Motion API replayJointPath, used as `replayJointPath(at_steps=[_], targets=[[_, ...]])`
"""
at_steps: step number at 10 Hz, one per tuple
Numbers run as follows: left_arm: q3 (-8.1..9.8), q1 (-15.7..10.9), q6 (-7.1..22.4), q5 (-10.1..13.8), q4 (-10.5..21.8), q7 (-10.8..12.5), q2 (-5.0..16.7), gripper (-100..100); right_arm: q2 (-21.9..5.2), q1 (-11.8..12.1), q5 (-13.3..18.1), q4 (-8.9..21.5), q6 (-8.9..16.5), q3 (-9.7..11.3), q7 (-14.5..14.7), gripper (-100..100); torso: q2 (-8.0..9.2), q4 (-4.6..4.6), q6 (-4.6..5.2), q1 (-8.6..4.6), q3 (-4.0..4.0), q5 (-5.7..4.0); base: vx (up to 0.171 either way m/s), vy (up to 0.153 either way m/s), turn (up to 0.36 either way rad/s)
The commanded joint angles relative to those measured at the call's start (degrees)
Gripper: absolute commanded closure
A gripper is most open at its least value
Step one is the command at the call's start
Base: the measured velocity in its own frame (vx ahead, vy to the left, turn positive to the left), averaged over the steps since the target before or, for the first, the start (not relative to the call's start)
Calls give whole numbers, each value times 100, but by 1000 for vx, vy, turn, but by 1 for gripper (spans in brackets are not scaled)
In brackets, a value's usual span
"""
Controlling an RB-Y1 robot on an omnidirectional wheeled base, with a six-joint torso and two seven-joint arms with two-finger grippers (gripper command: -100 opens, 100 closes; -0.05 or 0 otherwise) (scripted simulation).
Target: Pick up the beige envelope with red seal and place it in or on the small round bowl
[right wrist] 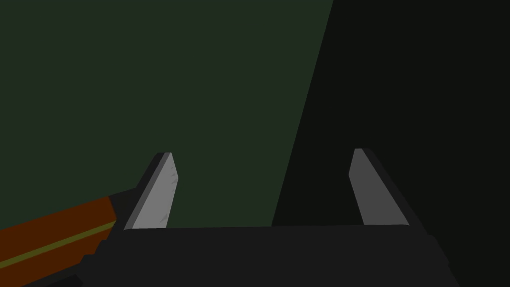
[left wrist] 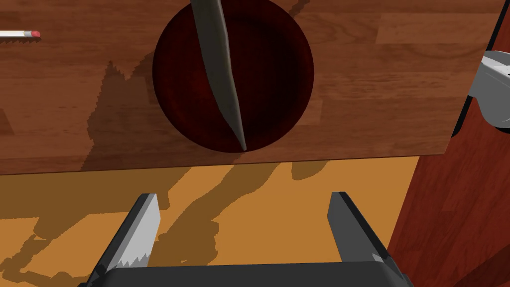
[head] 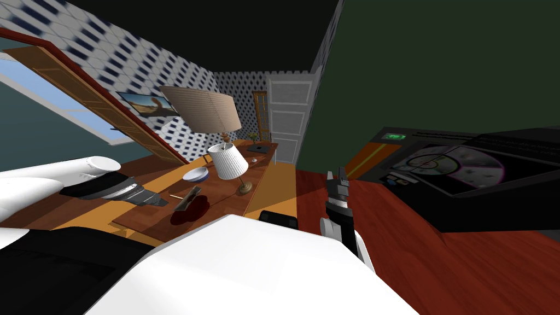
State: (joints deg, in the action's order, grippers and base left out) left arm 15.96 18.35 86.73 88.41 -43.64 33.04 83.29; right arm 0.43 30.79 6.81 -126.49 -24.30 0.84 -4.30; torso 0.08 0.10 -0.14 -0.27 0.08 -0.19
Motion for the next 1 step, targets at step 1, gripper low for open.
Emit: replayJointPath(at_steps=[1], targets=[[0, 0, 0, 0, 0, 0, 0, 0, 0, 0, 0, 0, 0, 0, 0, 0, 0, 0, 0, 0, 0, 0, 0, 0, 0]])
